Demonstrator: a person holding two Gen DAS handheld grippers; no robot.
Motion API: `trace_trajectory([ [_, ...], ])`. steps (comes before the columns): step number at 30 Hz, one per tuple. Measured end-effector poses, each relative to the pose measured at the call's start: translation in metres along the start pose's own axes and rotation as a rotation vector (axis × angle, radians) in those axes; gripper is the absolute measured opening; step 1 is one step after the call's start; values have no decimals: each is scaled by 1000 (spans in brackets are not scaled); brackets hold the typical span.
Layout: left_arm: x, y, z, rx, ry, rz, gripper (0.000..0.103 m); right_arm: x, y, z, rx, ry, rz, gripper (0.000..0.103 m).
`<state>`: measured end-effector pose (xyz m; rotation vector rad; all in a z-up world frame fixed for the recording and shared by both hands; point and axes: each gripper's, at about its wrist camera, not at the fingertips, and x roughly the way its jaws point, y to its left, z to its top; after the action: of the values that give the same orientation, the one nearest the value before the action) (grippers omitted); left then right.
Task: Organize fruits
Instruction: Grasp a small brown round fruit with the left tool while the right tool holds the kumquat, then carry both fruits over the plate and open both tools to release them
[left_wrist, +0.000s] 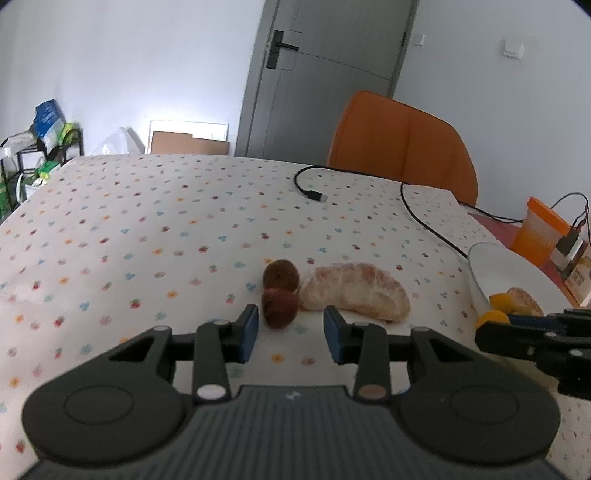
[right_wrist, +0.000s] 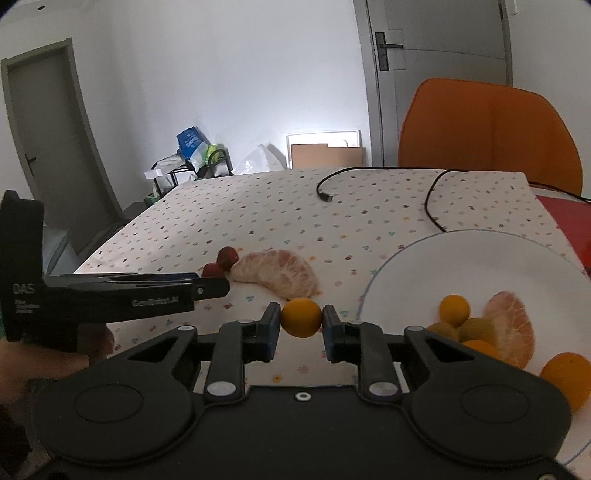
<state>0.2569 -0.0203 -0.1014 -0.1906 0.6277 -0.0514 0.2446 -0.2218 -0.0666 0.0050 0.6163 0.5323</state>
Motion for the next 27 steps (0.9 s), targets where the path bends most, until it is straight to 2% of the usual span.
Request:
trace_trajectory([
  [1,2,-2,1,6,0,1,37,0,-1,0,5,0,-4,23],
  [2,3,-3,2,6,0,2,30,-1,-3,-1,9,-1,-7,23],
  [4,6,-3,3,3,0,7,21,-1,-4,-2,13,0,-11,23],
  [17,-17,-1,2,-10,-37,-59,21,-8,-4,-2,18,-17,-20,23],
  [27,-38,-22,8,16,-65,-118,21,-30,-14,0,30,-65,-56,23],
])
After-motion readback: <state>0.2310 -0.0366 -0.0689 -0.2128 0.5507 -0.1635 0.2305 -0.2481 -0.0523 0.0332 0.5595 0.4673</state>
